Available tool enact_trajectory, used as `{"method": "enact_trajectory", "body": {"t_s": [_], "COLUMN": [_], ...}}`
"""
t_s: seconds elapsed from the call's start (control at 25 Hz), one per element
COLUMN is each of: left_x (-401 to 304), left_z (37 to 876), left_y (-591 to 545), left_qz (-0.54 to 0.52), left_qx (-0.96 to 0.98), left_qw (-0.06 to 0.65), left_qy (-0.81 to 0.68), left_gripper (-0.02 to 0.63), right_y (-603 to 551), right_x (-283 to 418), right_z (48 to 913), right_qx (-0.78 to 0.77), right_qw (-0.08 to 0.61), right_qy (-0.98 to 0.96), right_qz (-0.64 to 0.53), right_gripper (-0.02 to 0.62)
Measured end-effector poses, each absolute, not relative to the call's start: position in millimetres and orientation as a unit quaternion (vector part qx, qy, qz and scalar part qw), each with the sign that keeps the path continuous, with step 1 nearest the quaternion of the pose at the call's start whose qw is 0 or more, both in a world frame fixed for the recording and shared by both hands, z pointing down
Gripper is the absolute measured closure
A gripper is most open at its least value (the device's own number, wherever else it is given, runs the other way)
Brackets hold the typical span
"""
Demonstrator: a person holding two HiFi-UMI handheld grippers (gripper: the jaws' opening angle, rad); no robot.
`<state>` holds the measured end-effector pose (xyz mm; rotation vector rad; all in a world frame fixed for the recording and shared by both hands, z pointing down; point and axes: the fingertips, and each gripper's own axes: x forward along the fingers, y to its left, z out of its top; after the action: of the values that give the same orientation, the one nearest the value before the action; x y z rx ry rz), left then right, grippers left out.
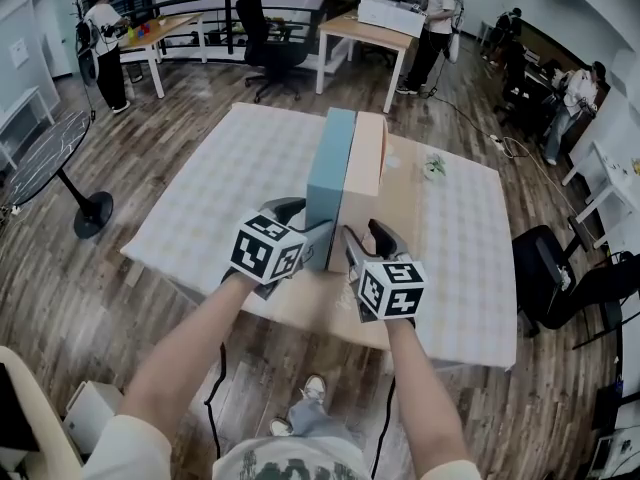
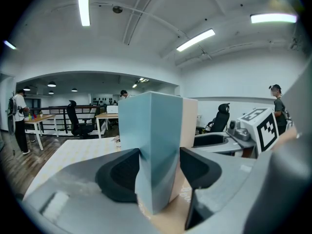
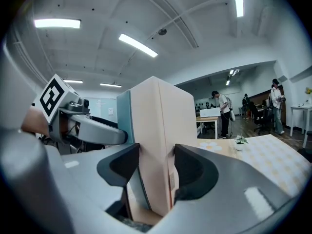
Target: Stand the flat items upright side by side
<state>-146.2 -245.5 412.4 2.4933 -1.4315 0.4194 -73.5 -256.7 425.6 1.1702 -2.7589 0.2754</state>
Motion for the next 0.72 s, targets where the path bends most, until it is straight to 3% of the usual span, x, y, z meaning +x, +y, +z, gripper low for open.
{"method": "enact_trajectory", "body": {"t_s": [0.28, 0.72], "left_x": [-151, -165], "left_z": [405, 382], "left_y": [-224, -143], "left_qz": [0.136, 0.106], "left_qx": [0.836, 0.809], "left_qw": [0.131, 0.140], "left_qy": [-0.516, -0.562], "left_gripper": [0.339, 0.487], "right_y": [-233, -164], "right_x": [-57, -8], "right_z": [412, 379], "right_qx": [0.414, 0.437], "right_qw": [0.081, 0.120], "right_qy": [-0.902, -0.887], "right_qz": [0.092, 0.081], "right_gripper": [0.381, 0.477]}}
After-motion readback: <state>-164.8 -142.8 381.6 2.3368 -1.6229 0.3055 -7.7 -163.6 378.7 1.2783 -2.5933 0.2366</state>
